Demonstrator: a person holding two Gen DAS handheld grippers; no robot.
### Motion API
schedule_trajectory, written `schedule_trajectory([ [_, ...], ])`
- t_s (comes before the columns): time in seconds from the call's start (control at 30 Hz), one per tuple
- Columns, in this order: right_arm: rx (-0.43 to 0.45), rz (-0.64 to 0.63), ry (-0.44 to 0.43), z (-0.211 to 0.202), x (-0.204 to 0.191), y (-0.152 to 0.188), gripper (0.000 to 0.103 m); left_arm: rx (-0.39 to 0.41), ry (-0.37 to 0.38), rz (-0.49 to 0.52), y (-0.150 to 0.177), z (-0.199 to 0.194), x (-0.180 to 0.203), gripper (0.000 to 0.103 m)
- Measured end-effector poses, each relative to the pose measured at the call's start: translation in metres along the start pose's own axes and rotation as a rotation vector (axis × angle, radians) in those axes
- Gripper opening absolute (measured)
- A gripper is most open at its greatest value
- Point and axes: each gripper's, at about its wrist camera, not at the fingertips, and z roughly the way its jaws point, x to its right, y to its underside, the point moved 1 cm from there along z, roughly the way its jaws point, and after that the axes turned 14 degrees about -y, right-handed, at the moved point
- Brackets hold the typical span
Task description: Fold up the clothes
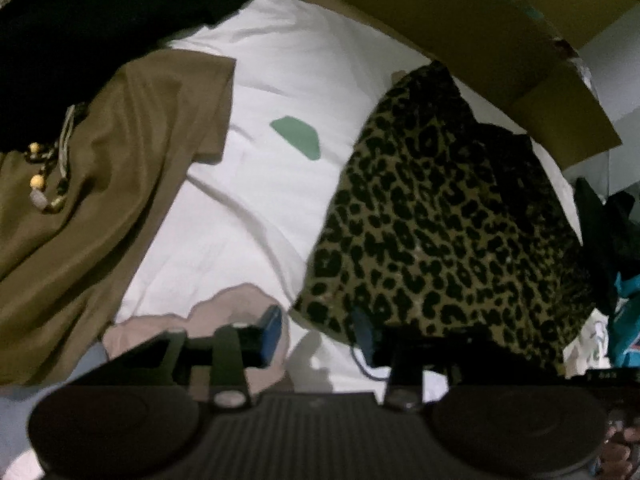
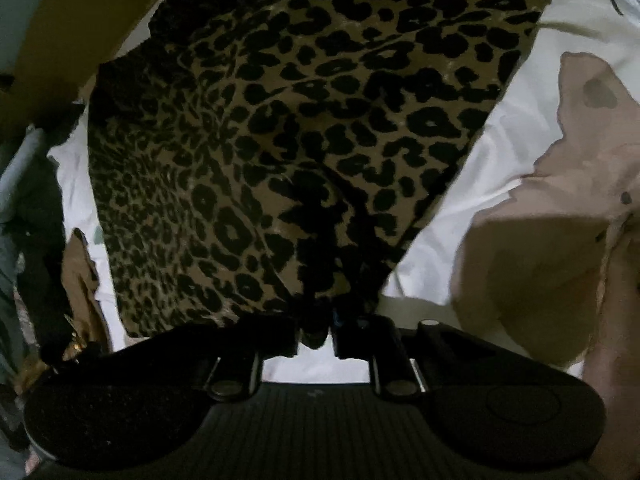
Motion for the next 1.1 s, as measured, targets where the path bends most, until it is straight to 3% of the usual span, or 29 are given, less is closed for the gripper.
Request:
schedule_trajectory([
  [0.1,0.003,0.005,-0.007,0.000,0.004,0.001,0.017,0.010,-0.002,0.034,-0.004,0.010,0.005,0.044],
  [0.2,0.006,0.002,-0.019,0.001,0.005,0.000,0.020,0.012,0.007,0.073,-0.009,0.021,0.011,0.051],
  [0.3,0.008,-0.007,-0.030,0.003,0.005,0.001,0.037,0.009,0.009,0.114,-0.014,0.035,0.019,0.056],
  [0.4,0.010,-0.005,-0.035,0.004,0.005,0.002,0.038,-0.007,-0.001,0.126,-0.015,0.051,0.022,0.055],
  [0.5,0.014,-0.001,-0.045,0.003,0.004,0.004,0.039,-0.015,0.019,0.119,-0.014,0.060,0.023,0.048],
  [0.53,0.014,-0.001,-0.050,0.003,0.003,0.004,0.041,-0.012,0.021,0.123,-0.014,0.060,0.025,0.039],
  [0.57,0.015,0.002,-0.054,0.002,0.003,0.004,0.042,-0.011,0.024,0.125,-0.014,0.060,0.025,0.019],
  [0.6,0.015,0.004,-0.058,0.002,0.004,0.004,0.045,-0.013,0.029,0.122,-0.015,0.059,0.025,0.008],
  [0.63,0.015,0.006,-0.062,0.002,0.004,0.004,0.048,-0.012,0.034,0.118,-0.017,0.056,0.024,0.004],
  [0.77,0.021,-0.008,-0.079,-0.002,0.003,0.004,0.055,0.045,0.042,0.089,-0.033,0.036,0.018,0.004],
  [1.1,0.039,0.036,-0.087,-0.004,0.012,0.006,0.055,0.144,0.055,0.071,-0.087,0.009,0.024,0.004],
])
